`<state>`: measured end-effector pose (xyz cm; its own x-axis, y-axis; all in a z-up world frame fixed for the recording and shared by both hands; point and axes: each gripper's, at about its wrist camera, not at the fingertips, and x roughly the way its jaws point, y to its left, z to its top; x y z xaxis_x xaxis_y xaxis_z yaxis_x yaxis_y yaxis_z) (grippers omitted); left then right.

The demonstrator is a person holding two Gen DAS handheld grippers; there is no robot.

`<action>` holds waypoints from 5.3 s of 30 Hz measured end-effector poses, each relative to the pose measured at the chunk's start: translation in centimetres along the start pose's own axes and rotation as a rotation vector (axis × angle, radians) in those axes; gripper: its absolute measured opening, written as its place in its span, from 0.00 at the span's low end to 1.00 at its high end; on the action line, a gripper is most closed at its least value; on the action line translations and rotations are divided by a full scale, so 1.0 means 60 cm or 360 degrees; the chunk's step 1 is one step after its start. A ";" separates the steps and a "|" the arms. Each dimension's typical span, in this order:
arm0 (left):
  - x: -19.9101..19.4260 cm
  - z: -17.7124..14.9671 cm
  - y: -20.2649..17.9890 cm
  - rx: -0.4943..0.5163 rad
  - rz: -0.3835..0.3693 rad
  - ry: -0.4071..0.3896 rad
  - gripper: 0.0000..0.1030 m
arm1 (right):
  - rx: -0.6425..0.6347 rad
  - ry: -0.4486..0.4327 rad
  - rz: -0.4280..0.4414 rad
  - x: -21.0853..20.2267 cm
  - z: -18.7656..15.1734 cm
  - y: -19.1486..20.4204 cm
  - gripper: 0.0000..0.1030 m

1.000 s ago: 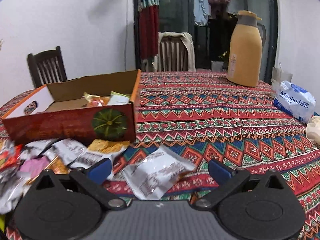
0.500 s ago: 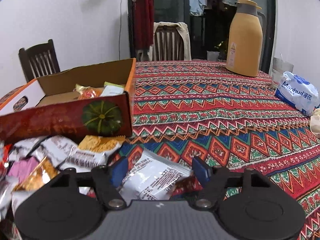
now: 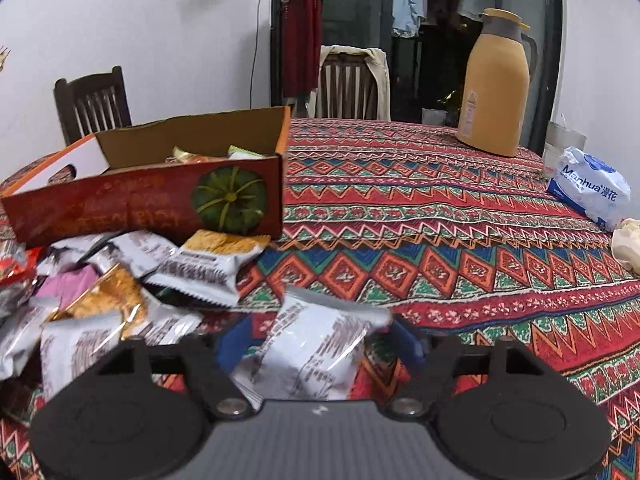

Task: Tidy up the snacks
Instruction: 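Grasp the silver-white wrapped packet with the right gripper, then grasp the gold cookie packet with the left gripper while the right holds its packet, then carry both packets over the box and open both grippers to drop them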

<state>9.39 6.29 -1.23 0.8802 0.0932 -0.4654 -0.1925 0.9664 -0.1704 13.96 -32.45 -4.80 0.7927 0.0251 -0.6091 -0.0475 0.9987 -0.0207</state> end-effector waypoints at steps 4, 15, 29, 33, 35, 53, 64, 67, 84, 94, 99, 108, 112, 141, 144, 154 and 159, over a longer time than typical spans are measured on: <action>0.000 0.000 0.000 -0.0001 0.0000 0.0000 1.00 | -0.0037 -0.0047 0.0075 -0.014 -0.005 0.013 0.39; 0.000 0.000 0.000 -0.0002 -0.0001 -0.0002 1.00 | 0.0056 -0.0293 0.0128 -0.047 -0.003 0.032 0.39; -0.001 0.009 -0.004 0.0033 0.0044 0.0060 1.00 | 0.0095 -0.0318 0.0141 -0.043 -0.002 0.029 0.40; 0.002 0.024 -0.002 0.0088 0.0111 0.0091 1.00 | 0.0117 -0.0335 0.0158 -0.046 -0.004 0.024 0.40; 0.006 0.033 0.001 0.0083 0.0124 0.0118 1.00 | 0.0123 -0.0343 0.0167 -0.048 -0.005 0.022 0.40; 0.129 0.052 -0.101 0.0201 0.0382 0.0456 0.96 | 0.0160 -0.0422 0.0252 -0.060 -0.010 0.014 0.40; 0.124 0.047 -0.097 0.0207 0.0339 0.0523 0.52 | 0.0202 -0.0459 0.0324 -0.065 -0.014 0.001 0.40; 0.111 0.050 -0.096 0.0218 0.0328 0.0495 0.50 | 0.0207 -0.0464 0.0328 -0.066 -0.015 0.000 0.40; 0.020 0.087 -0.096 0.0178 0.0087 0.0222 0.50 | 0.0182 -0.0448 0.0308 -0.065 -0.011 0.006 0.40; 0.009 0.120 -0.140 0.0191 -0.0080 0.0107 0.50 | 0.0030 -0.0494 0.0281 -0.080 0.008 0.042 0.40; 0.026 0.139 -0.148 0.0167 -0.0105 0.0084 0.50 | -0.0017 -0.0601 0.0292 -0.095 0.059 0.058 0.40; 0.079 0.181 -0.160 0.0103 -0.0085 0.0041 0.50 | -0.0031 -0.0704 0.0335 -0.055 0.176 0.099 0.40; 0.113 0.183 -0.156 0.0076 -0.0055 0.0033 0.50 | -0.0036 -0.0705 0.0319 -0.012 0.209 0.114 0.40; 0.136 0.142 -0.146 0.0081 -0.0068 -0.0122 1.00 | 0.0004 -0.0574 0.0295 0.059 0.173 0.130 1.00; 0.137 0.142 -0.146 0.0079 -0.0066 -0.0110 1.00 | 0.0018 -0.0571 0.0294 0.061 0.176 0.126 1.00; 0.131 0.140 -0.145 0.0076 -0.0067 -0.0116 1.00 | 0.0043 -0.0602 0.0289 0.053 0.173 0.121 1.00; 0.130 0.139 -0.143 0.0067 -0.0061 -0.0125 1.00 | 0.0040 -0.0610 0.0290 0.052 0.172 0.121 1.00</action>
<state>21.55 0.73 3.85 0.9182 0.0728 -0.3893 -0.1409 0.9787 -0.1493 22.39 -24.64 1.34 0.9416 0.2113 -0.2620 -0.1964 0.9771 0.0823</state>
